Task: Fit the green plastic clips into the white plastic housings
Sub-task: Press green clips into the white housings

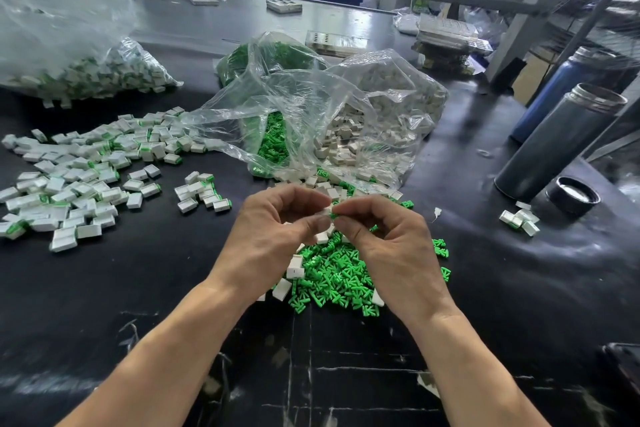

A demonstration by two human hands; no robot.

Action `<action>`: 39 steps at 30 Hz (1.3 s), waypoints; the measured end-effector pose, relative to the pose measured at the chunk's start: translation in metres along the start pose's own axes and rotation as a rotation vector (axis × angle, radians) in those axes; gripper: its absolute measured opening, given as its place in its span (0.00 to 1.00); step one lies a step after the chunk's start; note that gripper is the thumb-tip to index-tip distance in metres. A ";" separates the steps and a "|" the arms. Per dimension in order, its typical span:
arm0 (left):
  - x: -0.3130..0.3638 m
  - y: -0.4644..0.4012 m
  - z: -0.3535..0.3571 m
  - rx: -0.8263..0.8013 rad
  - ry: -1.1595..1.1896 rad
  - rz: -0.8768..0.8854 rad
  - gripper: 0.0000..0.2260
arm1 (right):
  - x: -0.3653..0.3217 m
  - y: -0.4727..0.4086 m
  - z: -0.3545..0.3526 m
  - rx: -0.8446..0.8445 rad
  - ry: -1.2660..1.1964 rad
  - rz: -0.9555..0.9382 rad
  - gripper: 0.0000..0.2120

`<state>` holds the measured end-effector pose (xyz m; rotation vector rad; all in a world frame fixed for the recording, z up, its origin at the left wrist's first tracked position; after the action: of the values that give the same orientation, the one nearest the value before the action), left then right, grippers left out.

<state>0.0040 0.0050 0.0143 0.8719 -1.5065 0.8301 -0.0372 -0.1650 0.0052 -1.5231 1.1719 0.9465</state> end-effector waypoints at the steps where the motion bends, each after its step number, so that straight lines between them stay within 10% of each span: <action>1: 0.000 0.000 0.000 -0.007 0.017 -0.016 0.07 | 0.000 0.000 0.000 -0.007 0.002 0.005 0.08; 11: 0.005 0.002 0.002 -0.016 0.137 0.010 0.05 | -0.001 0.000 0.001 -0.003 -0.187 0.102 0.03; 39: 0.007 0.004 0.002 -0.044 -0.153 0.059 0.09 | -0.013 0.008 0.000 -0.018 0.381 0.084 0.03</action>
<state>-0.0007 0.0044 0.0209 0.8785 -1.6852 0.7844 -0.0478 -0.1621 0.0161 -1.7293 1.5084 0.7395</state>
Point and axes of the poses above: each hand's wrist, its own y-axis away from the middle knuckle, its own z-axis out of the palm, x = y × z, the point moved 1 cm from there along -y, towards the middle knuckle, and after that the axes turned 13 degrees about -x, right-handed, at the moved point
